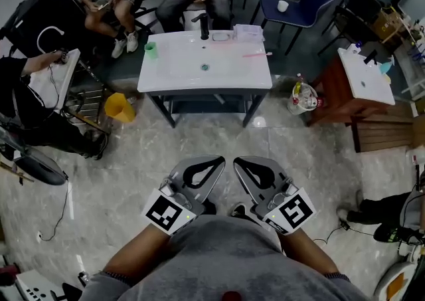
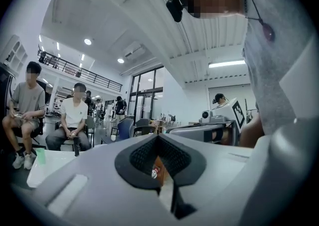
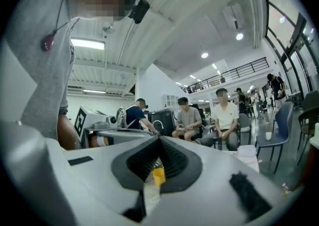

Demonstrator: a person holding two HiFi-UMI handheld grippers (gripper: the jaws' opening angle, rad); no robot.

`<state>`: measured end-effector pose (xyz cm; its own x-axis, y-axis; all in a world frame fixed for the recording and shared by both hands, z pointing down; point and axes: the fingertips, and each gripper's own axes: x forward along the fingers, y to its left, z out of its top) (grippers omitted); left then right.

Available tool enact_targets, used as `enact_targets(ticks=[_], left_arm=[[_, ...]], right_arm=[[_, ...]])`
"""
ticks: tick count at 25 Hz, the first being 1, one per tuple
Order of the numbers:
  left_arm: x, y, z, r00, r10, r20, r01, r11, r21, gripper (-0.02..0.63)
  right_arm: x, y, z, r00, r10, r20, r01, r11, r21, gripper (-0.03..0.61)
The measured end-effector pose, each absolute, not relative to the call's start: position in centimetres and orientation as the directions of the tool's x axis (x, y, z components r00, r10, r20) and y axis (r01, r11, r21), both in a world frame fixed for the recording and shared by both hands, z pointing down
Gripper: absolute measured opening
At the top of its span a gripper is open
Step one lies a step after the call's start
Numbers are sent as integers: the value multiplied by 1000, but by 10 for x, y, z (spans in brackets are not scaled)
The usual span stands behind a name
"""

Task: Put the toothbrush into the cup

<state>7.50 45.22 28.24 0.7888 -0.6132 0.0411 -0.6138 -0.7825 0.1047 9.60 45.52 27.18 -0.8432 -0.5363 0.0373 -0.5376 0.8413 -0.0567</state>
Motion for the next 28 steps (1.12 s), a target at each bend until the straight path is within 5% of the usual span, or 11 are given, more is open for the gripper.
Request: enact_targets(ticks=[28], left_arm=[[-26, 358, 302, 844, -537, -1, -533, -838, 116, 8]], right_arm=[[-1, 363, 286, -798, -600, 58, -603, 793, -92, 14]])
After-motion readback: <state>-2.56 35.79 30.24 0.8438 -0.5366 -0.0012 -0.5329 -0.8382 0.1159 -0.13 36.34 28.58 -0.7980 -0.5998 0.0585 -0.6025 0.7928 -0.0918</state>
